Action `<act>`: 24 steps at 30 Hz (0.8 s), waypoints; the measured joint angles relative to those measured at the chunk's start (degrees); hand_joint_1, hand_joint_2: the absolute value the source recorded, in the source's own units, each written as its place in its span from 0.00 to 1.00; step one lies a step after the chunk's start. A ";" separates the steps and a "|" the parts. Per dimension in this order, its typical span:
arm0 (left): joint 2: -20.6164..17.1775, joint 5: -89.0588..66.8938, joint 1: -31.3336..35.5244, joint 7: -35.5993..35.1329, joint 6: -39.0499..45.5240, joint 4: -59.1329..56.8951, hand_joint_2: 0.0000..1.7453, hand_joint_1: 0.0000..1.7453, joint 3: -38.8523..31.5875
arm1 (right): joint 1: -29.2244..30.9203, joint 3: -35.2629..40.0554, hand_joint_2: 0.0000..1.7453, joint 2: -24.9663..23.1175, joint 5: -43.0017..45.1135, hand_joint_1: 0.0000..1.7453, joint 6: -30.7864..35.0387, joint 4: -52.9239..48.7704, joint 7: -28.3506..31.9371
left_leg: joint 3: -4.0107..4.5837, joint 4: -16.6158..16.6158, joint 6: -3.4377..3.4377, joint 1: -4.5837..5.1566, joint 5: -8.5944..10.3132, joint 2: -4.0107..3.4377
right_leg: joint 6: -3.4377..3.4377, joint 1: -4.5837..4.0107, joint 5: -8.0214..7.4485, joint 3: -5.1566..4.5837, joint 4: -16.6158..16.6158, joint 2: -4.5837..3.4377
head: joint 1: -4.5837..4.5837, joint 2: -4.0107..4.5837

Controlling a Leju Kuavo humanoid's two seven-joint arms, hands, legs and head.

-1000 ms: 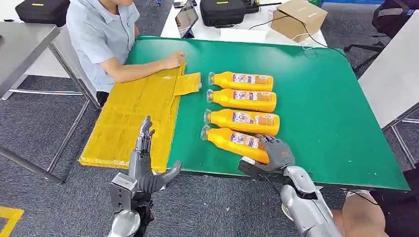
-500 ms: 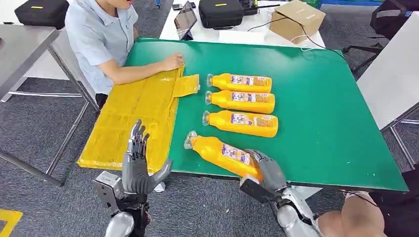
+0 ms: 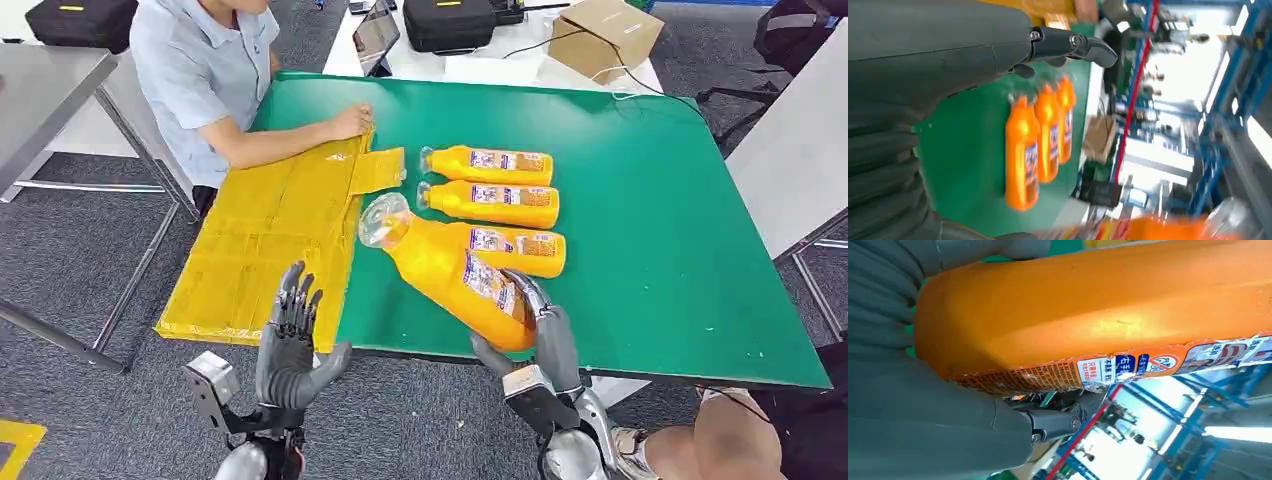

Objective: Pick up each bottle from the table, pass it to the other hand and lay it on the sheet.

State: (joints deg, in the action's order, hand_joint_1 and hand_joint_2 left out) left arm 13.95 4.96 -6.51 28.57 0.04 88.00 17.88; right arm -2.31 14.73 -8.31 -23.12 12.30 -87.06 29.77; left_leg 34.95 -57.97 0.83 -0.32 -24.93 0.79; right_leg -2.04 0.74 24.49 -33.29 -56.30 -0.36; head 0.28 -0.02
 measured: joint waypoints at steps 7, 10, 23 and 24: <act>-1.05 -2.55 -0.31 1.90 -1.68 0.09 1.00 0.00 4.72 | 0.07 3.08 1.00 -0.57 -0.50 1.00 -3.54 -0.33 -0.59 | 0.03 0.00 0.00 0.00 0.00 0.00 | 0.00 -0.02 0.00 -0.02 0.00 0.00 | 0.00 0.00; -1.42 -2.53 -0.24 1.94 -2.27 0.52 1.00 0.00 5.55 | 0.24 4.02 1.00 -0.57 -1.01 1.00 -4.11 -0.08 -0.63 | 0.03 0.00 0.00 0.00 0.00 0.00 | 0.00 -0.03 0.00 -0.01 -0.01 0.00 | 0.00 0.00; -1.23 1.25 2.81 -2.56 -9.33 0.37 1.00 0.00 5.15 | 5.91 12.13 1.00 -1.97 -6.16 1.00 -6.42 8.51 -1.01 | 0.04 0.00 0.01 -0.01 0.02 0.03 | 0.01 -0.01 -0.01 -0.03 -0.02 0.00 | 0.00 0.00; -1.23 1.29 2.81 -2.56 -9.37 0.31 1.00 0.00 5.00 | 6.07 12.26 1.00 -1.96 -6.21 1.00 -6.43 8.79 -1.01 | 0.05 0.00 0.01 -0.01 0.02 0.03 | 0.00 -0.01 0.00 -0.03 -0.02 0.00 | -0.02 0.00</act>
State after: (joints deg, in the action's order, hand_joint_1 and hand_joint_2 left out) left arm 12.72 6.25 -3.69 26.01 -9.33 88.30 22.89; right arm 3.76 26.99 -10.27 -29.33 5.88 -78.27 28.76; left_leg 35.00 -57.97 0.84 -0.33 -24.91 0.82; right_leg -2.03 0.73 24.48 -33.32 -56.31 -0.36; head 0.26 -0.02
